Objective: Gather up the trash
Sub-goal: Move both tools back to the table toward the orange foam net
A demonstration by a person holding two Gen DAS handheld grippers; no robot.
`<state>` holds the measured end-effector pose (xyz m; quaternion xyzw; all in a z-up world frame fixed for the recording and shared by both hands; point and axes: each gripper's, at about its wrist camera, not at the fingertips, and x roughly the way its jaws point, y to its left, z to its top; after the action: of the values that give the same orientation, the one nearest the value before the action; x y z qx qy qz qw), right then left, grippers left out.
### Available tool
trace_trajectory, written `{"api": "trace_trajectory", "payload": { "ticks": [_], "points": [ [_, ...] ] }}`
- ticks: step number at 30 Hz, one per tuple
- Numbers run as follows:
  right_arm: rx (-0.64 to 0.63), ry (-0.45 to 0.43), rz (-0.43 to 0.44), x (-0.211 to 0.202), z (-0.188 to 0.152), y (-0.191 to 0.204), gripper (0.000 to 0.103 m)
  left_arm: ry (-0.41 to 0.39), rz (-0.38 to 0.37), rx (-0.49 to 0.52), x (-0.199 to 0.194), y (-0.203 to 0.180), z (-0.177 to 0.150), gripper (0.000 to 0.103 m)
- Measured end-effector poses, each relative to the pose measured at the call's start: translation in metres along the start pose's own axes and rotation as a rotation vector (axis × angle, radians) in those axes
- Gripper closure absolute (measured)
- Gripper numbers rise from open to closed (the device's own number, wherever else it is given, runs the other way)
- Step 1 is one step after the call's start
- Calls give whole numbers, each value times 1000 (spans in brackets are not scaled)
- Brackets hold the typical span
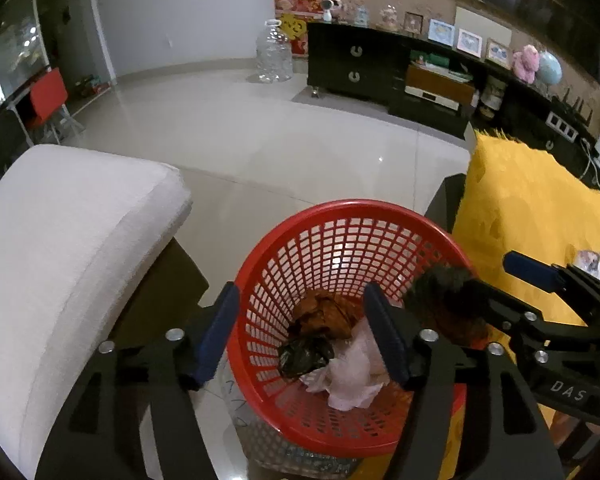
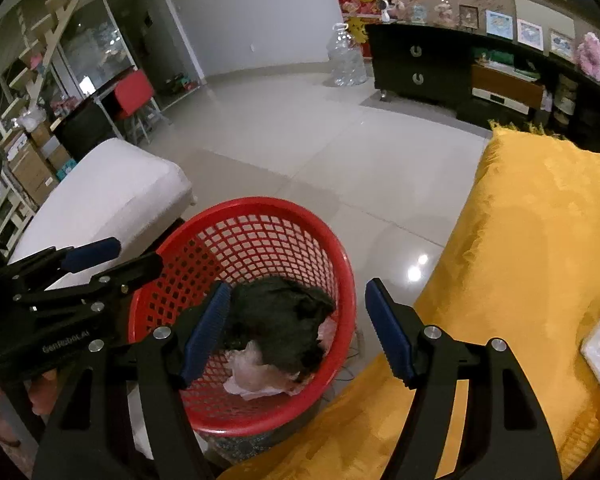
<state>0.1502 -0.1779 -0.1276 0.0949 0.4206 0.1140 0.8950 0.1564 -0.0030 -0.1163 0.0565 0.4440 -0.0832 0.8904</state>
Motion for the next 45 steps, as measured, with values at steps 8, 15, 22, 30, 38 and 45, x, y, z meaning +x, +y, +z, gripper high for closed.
{"api": "trace_trajectory", "payload": {
  "ticks": [8, 15, 22, 30, 38, 45],
  "points": [
    [-18, -56, -59, -26, 4, 0, 33, -72, 19, -40, -21, 3, 11, 24],
    [-37, -108, -105, -55, 8, 1, 29, -141, 28, -27, -41, -4, 15, 21],
    [-14, -189, -131, -101, 9, -6, 20, -174, 3, -37, -56, -9, 19, 19],
    [9, -253, -226, -166, 2, -29, 18, -207, -19, -19, -71, -28, 18, 19],
    [127, -301, -380, -227, -30, -85, 17, -216, -60, 6, -82, -51, 13, 15],
    [206, -315, -529, -248, -65, -135, 17, -205, -94, 42, -83, -81, 10, 15]
  ]
}}
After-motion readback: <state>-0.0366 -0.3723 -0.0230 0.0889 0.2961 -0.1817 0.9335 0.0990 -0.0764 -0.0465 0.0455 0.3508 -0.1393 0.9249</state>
